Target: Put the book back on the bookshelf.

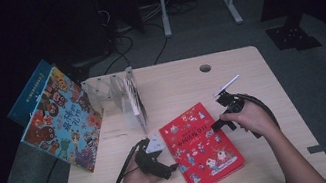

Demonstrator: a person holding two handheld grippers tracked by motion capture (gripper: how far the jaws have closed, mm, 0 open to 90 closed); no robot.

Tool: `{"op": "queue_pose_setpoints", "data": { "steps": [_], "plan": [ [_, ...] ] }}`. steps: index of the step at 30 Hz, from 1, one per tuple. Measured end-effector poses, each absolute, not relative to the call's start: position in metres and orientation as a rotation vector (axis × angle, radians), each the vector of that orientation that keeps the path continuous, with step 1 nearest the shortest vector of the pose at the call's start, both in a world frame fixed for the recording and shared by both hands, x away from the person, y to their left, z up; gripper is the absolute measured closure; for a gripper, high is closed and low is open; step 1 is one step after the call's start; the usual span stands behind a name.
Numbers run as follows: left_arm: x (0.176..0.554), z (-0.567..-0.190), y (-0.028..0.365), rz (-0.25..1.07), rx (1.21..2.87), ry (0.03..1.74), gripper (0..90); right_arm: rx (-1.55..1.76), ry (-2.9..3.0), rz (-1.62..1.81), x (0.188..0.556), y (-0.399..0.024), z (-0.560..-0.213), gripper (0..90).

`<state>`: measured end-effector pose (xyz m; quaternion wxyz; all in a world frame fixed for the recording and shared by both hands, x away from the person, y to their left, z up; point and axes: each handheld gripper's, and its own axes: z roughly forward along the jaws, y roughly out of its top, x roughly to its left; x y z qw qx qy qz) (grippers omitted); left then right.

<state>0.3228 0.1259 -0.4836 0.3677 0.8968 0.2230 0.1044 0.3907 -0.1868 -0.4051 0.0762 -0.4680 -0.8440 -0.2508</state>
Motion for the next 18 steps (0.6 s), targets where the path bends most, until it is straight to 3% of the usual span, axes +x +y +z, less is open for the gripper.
{"op": "queue_pose_setpoints", "data": {
  "steps": [18],
  "plan": [
    [0.323, -0.484, 0.126, 0.267, 2.302, 0.572, 0.0, -1.282, -2.485, -0.740, 0.385, -0.166, -0.379, 64.4]
  ]
}}
